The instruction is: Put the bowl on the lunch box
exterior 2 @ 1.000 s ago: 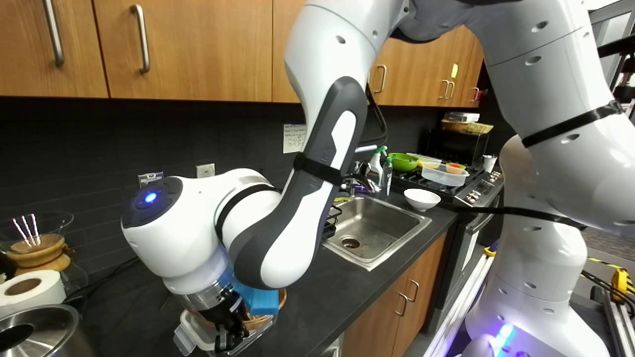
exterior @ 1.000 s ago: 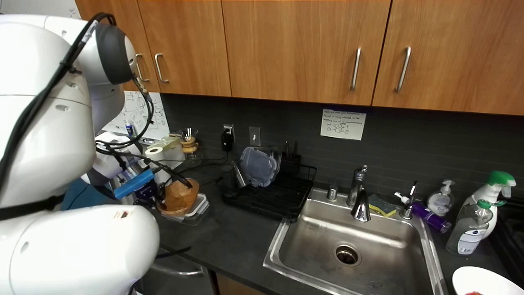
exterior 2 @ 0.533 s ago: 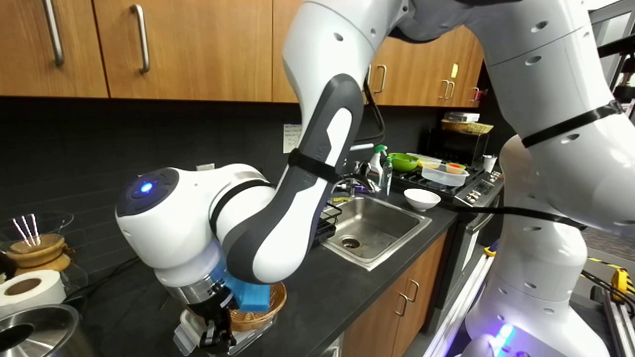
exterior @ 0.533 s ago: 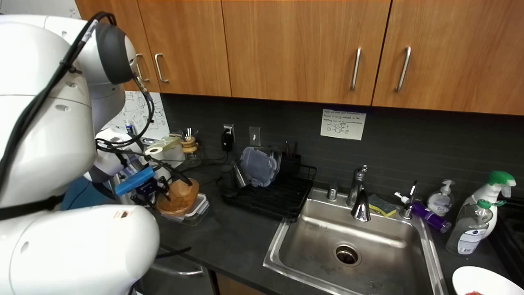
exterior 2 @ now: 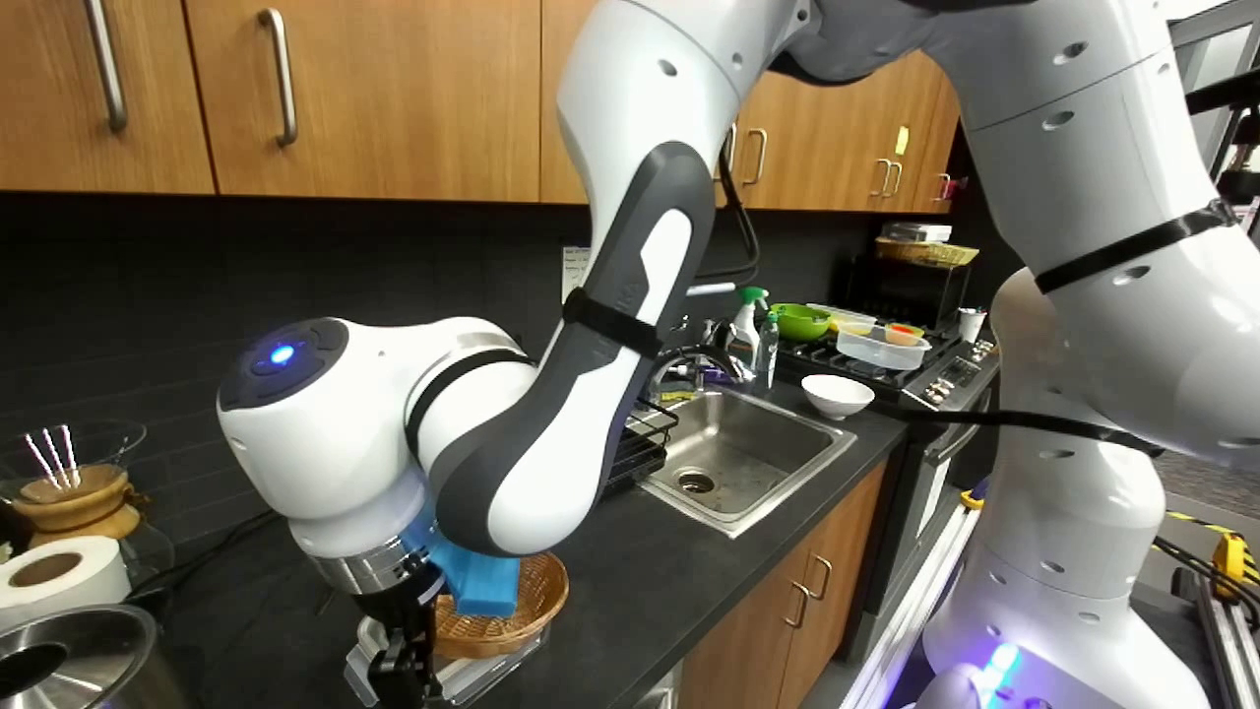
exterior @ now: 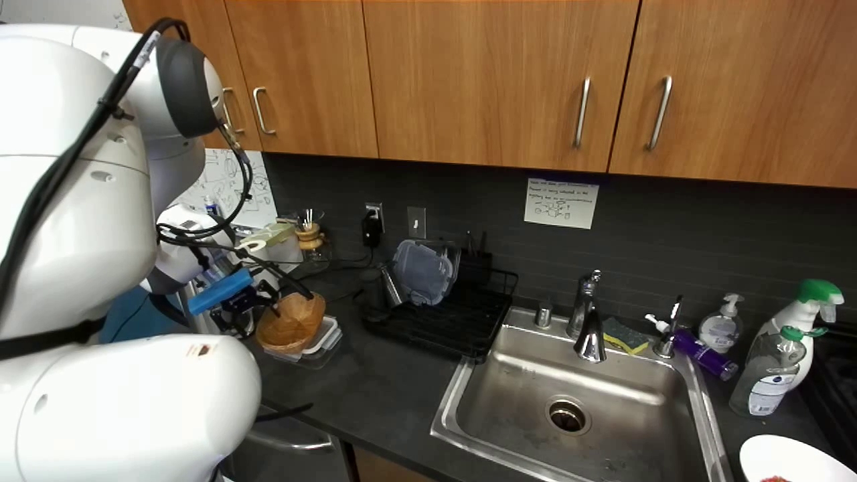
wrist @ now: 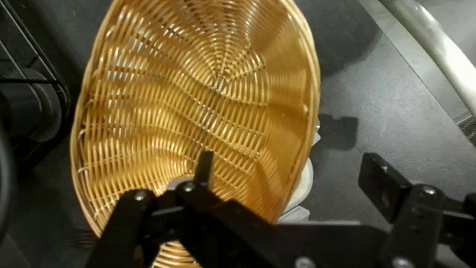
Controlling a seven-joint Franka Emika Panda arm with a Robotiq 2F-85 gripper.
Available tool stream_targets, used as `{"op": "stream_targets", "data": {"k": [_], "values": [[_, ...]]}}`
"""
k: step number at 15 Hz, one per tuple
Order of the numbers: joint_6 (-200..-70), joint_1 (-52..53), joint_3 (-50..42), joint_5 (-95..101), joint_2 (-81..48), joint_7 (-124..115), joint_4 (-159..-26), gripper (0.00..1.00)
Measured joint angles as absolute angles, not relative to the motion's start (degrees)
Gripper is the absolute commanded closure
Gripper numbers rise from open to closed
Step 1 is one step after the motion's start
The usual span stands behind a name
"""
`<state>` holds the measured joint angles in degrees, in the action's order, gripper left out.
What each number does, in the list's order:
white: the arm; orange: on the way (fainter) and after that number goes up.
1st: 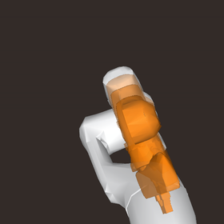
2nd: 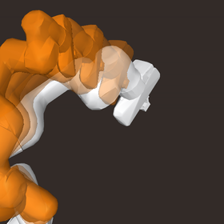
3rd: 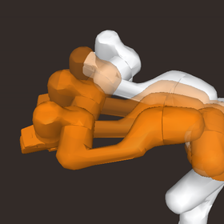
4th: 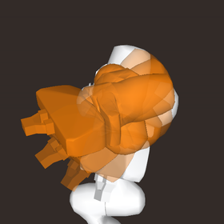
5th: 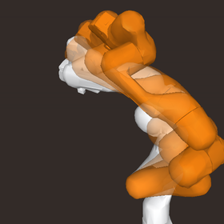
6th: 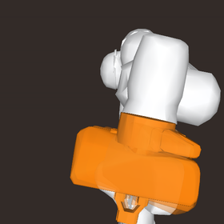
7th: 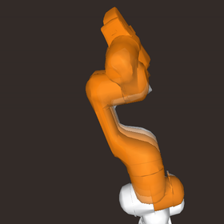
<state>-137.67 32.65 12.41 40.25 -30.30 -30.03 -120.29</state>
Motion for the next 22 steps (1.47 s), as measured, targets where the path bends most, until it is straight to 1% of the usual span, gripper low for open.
{"op": "stream_targets", "data": {"k": [5,11,16,22], "values": [[-142.4,34.3,12.1,40.9,-29.8,-33.6,-121.3,0.00],[-151.3,37.7,9.0,48.0,-25.3,-46.7,-127.5,0.00],[-151.5,37.9,8.8,50.0,-22.6,-50.7,-130.2,0.00],[-149.4,37.9,11.9,50.0,-17.4,-54.6,-135.2,0.00]]}}
